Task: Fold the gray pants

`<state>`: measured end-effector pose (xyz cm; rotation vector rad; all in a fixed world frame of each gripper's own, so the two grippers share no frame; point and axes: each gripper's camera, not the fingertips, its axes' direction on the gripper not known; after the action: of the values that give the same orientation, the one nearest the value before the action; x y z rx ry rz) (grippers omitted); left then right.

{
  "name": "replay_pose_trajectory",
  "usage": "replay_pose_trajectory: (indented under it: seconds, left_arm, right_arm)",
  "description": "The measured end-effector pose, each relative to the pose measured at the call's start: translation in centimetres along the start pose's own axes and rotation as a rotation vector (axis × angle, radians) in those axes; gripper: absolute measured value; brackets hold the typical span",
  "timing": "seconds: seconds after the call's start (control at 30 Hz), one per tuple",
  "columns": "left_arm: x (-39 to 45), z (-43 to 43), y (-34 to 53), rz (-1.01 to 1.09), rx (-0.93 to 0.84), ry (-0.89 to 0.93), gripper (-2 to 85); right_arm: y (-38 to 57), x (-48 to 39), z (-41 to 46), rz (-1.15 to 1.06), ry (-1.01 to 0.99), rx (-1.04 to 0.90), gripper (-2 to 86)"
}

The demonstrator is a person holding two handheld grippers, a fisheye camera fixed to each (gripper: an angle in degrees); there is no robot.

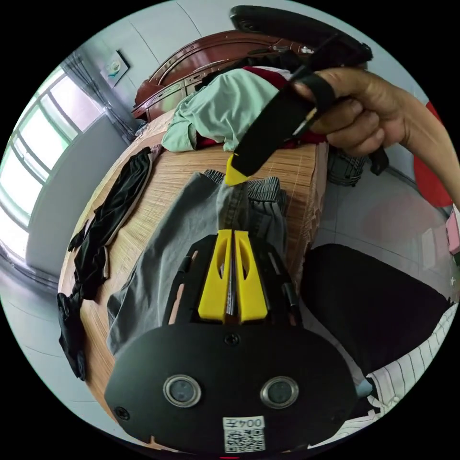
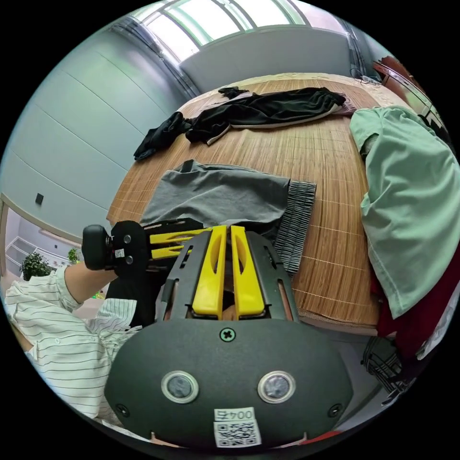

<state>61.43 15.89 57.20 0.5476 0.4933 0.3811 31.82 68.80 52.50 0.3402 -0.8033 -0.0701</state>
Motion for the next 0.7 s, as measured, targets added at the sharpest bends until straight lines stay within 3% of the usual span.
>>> replay_pose_trajectory:
  seconds: [0.17, 0.27, 0.43, 0.57, 0.7]
  left_arm:
    - [-9.3, -2.1, 1.4, -0.374, 0.106, 0.322, 0.5]
    - [-11.9, -2.8, 2.2, -0.439, 0.126, 0.369, 0.6]
    - [-6.9, -2.3, 2.0, -0.209, 0.087, 0.366, 2.4]
    - [-1.2, -1.2, 0.7, -0.005, 0.043, 0.16, 7.6]
    - [0.3, 0.2, -0.9, 0.064, -0.016, 0.085, 8.8]
  right_arm:
    - [3.4, 0.8, 3.2, 0.001, 0.118, -0.014, 7.7]
    - [4.0, 0.4, 6.0, -0.032, 0.182, -0.064, 8.4]
    - [3.6, 0.5, 5.6, 0.002, 0.113, -0.01, 5.8]
    - [1.7, -0.5, 4.3, -0.033, 0.126, -0.016, 3.8]
    - [0.4, -1.8, 4.5, -0.107, 0.16, -0.055, 3.6]
